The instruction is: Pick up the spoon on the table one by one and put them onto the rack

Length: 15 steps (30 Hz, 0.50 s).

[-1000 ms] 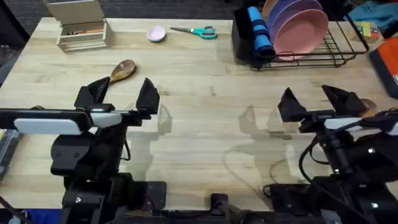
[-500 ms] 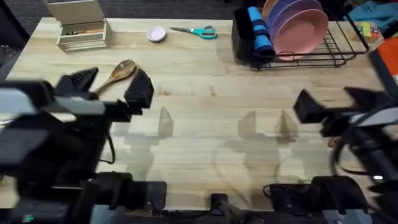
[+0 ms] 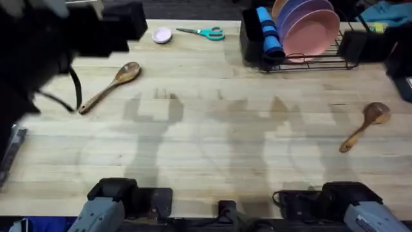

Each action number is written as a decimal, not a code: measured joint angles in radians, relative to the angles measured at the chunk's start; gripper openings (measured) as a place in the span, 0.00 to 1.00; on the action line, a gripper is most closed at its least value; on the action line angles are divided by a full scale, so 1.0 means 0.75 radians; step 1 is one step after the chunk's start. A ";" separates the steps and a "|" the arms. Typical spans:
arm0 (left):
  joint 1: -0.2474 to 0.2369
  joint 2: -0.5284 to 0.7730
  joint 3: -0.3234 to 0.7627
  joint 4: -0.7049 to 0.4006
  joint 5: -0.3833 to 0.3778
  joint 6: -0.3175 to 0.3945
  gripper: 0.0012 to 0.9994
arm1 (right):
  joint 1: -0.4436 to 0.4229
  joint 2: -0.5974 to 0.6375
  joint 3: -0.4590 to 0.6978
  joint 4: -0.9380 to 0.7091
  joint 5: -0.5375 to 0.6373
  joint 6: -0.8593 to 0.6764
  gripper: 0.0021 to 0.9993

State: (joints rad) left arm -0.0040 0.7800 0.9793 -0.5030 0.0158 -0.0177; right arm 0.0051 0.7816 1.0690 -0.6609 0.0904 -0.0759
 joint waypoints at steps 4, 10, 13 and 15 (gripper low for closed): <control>0.000 0.232 0.241 -0.196 0.003 0.000 0.99 | 0.000 0.170 0.161 -0.047 0.000 0.000 1.00; 0.000 0.339 0.302 -0.231 0.005 0.000 0.99 | -0.003 0.183 0.168 -0.110 0.000 0.004 1.00; 0.000 0.350 0.302 -0.238 0.006 0.000 0.99 | -0.027 0.182 0.169 -0.150 -0.001 0.033 1.00; 0.000 0.350 0.302 -0.235 0.009 0.000 0.99 | -0.069 0.182 0.170 -0.195 0.000 0.053 1.00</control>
State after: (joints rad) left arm -0.0040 1.0424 1.2060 -0.6796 0.0230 -0.0177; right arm -0.0469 0.9180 1.1961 -0.8070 0.0901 -0.0359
